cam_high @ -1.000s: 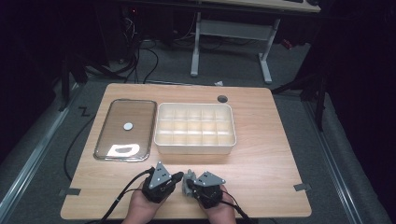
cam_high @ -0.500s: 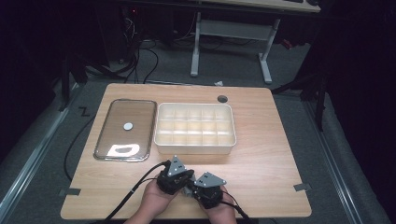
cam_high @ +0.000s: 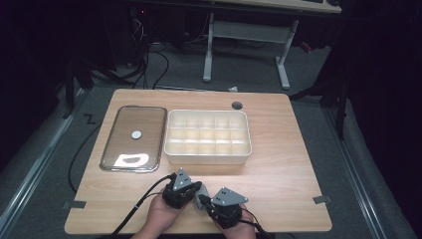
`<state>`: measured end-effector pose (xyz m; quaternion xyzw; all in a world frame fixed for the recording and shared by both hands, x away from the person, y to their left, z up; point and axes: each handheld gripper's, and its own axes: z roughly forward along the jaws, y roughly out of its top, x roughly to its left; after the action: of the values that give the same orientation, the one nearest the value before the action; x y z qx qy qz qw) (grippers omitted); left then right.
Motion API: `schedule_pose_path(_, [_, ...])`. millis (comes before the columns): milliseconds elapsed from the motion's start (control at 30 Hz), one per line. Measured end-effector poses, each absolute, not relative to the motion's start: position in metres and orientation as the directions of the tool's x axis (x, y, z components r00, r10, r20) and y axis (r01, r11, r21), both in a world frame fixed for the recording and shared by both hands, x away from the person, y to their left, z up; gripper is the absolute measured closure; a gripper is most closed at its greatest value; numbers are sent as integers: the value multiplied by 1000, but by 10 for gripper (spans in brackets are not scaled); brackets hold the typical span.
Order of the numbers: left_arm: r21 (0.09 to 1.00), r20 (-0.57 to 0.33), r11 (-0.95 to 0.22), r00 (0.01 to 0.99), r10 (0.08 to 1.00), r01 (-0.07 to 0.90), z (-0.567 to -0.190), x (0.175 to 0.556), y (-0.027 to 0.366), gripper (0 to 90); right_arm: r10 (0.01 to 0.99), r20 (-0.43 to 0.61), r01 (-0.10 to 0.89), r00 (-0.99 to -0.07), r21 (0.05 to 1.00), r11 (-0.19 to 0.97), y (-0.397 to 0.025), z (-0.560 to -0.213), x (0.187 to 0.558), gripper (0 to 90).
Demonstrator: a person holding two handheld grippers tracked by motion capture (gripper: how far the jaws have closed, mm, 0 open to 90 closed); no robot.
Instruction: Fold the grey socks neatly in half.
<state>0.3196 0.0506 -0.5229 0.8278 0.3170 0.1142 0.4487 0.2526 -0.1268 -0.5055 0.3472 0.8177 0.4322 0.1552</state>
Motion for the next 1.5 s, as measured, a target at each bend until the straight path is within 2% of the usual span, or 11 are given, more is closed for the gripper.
schedule_pose_path(67, [816,-93,-397,773,627,420,-524,319,51,900,704,23,447,-710,786,426,-124,-516,249,900])
schedule_pose_path(167, [819,-80,-399,771,632,412,-526,318,51,900,710,57,467,-702,790,398,-128,-524,249,900])
schedule_pose_path(600, [824,-61,-397,760,647,405,-526,314,49,900,708,59,460,-704,797,391,-129,-528,248,900])
schedule_pose_path(800, [835,-13,-422,779,627,353,-512,305,52,893,703,69,464,-708,795,390,-130,-528,251,900])
schedule_pose_path(833, [823,24,-455,779,626,340,-514,301,52,894,703,68,464,-708,795,390,-130,-528,251,900])
schedule_pose_path(1233, [834,-13,-416,767,642,362,-527,302,58,900,698,73,470,-712,788,397,-131,-526,253,900])
schedule_pose_path(1333, [841,-31,-397,764,645,369,-524,302,59,884,694,92,475,-714,792,383,-130,-519,251,804])
schedule_pose_path(1500, [845,-34,-389,764,645,367,-523,302,59,866,712,105,475,-694,810,344,-134,-507,249,739])
